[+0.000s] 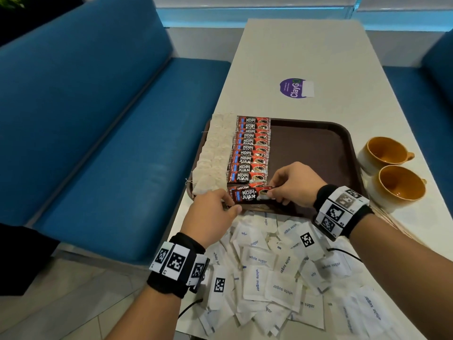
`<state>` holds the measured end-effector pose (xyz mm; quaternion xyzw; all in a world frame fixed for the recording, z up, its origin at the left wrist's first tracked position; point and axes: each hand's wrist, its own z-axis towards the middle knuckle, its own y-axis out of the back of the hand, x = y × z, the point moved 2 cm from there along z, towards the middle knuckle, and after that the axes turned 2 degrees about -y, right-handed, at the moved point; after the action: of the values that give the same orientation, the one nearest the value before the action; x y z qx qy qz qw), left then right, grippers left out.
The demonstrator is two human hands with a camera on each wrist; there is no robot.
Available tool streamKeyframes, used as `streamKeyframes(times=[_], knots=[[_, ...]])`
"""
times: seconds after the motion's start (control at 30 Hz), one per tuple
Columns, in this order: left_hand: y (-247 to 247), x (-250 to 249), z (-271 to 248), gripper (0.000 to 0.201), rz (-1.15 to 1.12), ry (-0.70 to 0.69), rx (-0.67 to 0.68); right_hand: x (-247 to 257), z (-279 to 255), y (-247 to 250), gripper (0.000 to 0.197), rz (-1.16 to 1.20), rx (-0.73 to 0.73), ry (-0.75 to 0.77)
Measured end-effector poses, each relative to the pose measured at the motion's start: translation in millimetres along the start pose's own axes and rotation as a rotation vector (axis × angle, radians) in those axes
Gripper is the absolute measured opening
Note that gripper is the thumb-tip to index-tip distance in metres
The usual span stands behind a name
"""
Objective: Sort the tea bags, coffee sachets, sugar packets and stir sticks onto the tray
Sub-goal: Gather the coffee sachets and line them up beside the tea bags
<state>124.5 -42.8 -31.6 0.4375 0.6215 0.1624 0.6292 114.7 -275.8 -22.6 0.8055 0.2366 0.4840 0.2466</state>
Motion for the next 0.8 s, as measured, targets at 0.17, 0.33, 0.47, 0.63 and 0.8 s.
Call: streamKeyframes(times=[0.17, 0.33, 0.47, 0.63, 0.8], knots=[[-0.3, -2.1, 0.9, 0.024, 0.027, -0.003, 0.016, 7.4, -0.4, -0.9, 0.014, 0.044, -0.057, -0.007], [-2.9, -3.6, 1.5, 0.037, 0.027, -0.032, 0.059, 7.7, 0.6, -2.0, 0.016, 0.058, -0.052, -0.025], [-5.5, -6.0, 0.4, 0.041, 0.084, -0.065, 0.116, 5.4, 0.5, -3.6, 0.015, 0.091, -0.031, -0.004], [-8.4, -11.3, -2.9, 0.044, 0.143, -0.112, 0.193, -0.9, 0.8, 4.7, 0.014, 0.176, -0.083, 0.004], [-10.2, -19.9, -0.9, 0.051, 0.231, -0.154, 0.221, -3.5, -2.1, 19.1, 0.017, 0.336, -0.187, 0.008]])
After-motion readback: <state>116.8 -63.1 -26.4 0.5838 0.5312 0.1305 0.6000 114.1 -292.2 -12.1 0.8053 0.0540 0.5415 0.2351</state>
